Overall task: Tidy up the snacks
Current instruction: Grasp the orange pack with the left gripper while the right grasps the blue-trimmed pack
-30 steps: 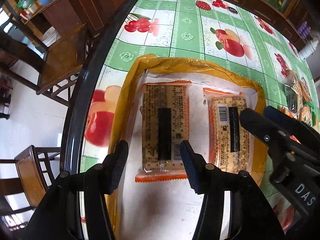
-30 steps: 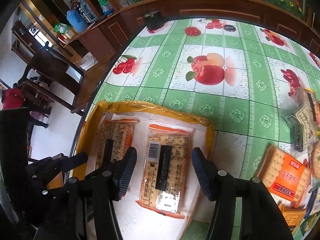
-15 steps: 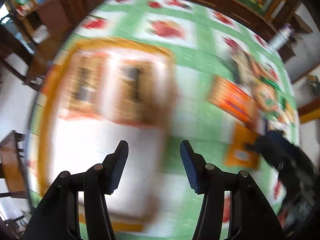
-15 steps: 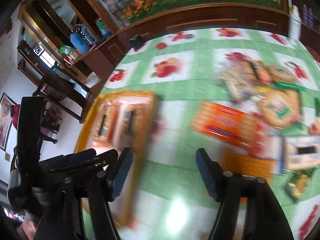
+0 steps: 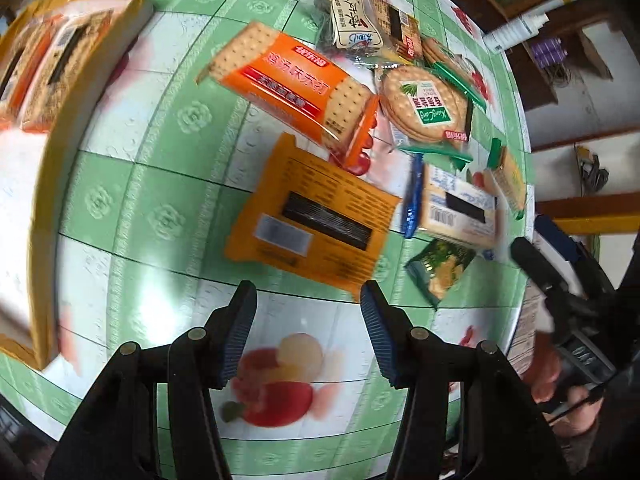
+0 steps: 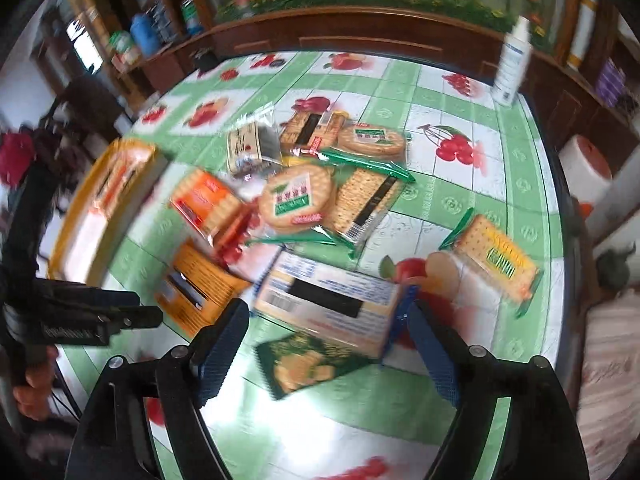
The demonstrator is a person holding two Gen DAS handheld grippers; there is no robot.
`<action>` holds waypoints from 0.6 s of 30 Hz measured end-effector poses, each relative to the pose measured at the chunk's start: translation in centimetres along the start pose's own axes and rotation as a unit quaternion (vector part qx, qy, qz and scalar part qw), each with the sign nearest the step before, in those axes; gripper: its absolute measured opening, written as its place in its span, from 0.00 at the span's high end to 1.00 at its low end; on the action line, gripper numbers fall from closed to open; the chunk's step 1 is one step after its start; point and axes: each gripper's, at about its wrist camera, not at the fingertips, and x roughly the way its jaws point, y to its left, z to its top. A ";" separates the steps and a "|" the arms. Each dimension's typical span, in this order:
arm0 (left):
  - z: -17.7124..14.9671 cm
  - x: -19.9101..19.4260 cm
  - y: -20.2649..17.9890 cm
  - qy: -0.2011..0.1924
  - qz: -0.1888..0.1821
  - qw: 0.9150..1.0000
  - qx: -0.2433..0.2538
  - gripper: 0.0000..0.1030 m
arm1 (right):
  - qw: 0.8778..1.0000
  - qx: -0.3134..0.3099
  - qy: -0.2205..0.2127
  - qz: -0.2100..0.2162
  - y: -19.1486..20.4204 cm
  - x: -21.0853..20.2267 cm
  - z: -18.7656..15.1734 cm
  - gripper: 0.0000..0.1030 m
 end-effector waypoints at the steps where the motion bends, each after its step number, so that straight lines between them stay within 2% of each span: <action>1: -0.2 -0.2 -0.3 -0.006 0.010 1.000 0.007 0.49 | 1.000 -0.015 0.004 0.000 0.0 0.3 0.0 0.17; 4: -0.2 -0.8 -0.7 -0.026 0.035 0.999 0.020 0.49 | 0.997 -0.077 0.018 -0.002 0.6 1.6 0.0 0.17; 8: 0.0 -1.7 0.1 -0.032 0.028 0.999 0.014 0.49 | 0.987 -0.154 0.046 -0.015 1.9 3.6 0.2 0.17; 11: 0.0 -2.3 1.0 -0.039 0.032 0.999 0.006 0.49 | 0.979 -0.193 0.064 -0.008 2.8 5.1 0.7 0.17; 15: 0.0 -3.1 1.9 -0.045 0.036 0.998 0.004 0.49 | 0.971 -0.217 0.101 -0.008 3.3 7.5 1.3 0.17; 18: 0.2 -3.2 1.8 -0.052 0.051 0.997 0.026 0.49 | 0.966 -0.226 0.128 -0.004 3.4 8.9 1.0 0.20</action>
